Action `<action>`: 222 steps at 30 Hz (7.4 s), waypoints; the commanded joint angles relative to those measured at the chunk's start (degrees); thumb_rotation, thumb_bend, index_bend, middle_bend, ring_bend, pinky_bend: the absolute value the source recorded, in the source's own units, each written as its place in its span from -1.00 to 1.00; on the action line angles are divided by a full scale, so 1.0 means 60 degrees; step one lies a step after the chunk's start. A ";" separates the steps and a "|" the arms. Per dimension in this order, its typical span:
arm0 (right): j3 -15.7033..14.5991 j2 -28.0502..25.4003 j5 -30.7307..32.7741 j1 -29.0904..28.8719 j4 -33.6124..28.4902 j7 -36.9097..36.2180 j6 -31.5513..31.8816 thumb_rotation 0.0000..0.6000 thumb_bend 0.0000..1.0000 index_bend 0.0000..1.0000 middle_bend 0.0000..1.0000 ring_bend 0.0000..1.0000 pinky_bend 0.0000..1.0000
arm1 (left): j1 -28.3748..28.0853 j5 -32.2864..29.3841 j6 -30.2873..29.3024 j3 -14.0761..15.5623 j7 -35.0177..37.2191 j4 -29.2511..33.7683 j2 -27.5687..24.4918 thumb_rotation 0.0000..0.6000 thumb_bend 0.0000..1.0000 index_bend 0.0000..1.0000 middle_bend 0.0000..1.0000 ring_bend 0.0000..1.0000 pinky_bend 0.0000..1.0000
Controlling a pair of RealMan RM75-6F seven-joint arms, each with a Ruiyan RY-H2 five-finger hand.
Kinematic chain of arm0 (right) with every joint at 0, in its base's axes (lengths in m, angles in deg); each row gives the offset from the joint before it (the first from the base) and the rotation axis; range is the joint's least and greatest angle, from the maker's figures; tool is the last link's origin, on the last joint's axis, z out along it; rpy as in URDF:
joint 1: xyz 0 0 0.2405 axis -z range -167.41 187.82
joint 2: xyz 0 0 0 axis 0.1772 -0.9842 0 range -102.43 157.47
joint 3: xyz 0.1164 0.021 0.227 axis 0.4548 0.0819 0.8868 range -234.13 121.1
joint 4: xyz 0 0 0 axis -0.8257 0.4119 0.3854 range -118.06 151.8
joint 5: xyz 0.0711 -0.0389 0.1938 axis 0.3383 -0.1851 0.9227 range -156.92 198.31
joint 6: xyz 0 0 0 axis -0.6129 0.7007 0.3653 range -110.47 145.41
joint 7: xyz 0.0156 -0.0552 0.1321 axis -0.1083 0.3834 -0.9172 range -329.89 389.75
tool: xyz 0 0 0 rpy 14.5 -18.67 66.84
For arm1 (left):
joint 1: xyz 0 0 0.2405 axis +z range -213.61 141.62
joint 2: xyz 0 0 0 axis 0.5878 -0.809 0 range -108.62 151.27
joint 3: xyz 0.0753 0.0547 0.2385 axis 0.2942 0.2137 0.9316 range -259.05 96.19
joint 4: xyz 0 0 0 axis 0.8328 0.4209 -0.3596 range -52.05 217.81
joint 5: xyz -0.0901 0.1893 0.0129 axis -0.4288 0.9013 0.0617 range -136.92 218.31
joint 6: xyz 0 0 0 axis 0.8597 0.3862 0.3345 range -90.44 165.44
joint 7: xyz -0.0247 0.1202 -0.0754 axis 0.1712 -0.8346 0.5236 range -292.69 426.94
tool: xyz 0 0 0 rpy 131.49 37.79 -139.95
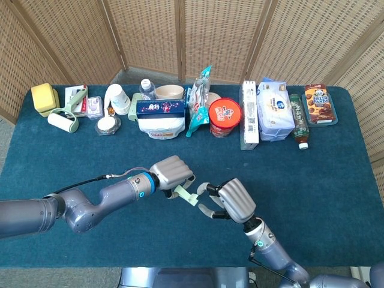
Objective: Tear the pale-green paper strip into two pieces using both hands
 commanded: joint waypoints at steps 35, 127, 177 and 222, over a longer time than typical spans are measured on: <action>0.0218 0.0235 0.0594 -0.0432 0.0105 0.0146 -0.0437 0.93 -0.32 0.08 1.00 1.00 0.93 | -0.0346 -0.0150 -0.0049 0.0347 0.0121 -0.0102 0.0145 1.00 -0.07 0.50 1.00 1.00 0.93; 0.0179 0.0085 0.0915 -0.0469 -0.0026 -0.0243 -0.0352 1.00 -0.02 0.81 1.00 1.00 0.93 | -0.0339 -0.0105 -0.0094 0.0669 0.0364 -0.0202 0.0035 1.00 -0.07 0.50 1.00 1.00 0.94; -0.0748 -0.2243 0.1051 0.0229 0.0513 -0.1291 -0.0955 1.00 0.02 -0.35 0.02 0.08 -0.03 | 0.1783 0.0961 -0.1317 0.0534 0.0537 -0.0089 -0.0474 1.00 -0.09 0.42 1.00 1.00 0.94; -0.0708 -0.2509 0.1043 0.0378 0.0564 -0.1716 -0.0978 1.00 -0.17 -0.62 -0.41 -0.57 -0.44 | 0.2388 0.1114 -0.1811 0.0009 -0.0094 0.0155 -0.0322 0.48 -0.49 -0.48 -0.45 -0.43 0.07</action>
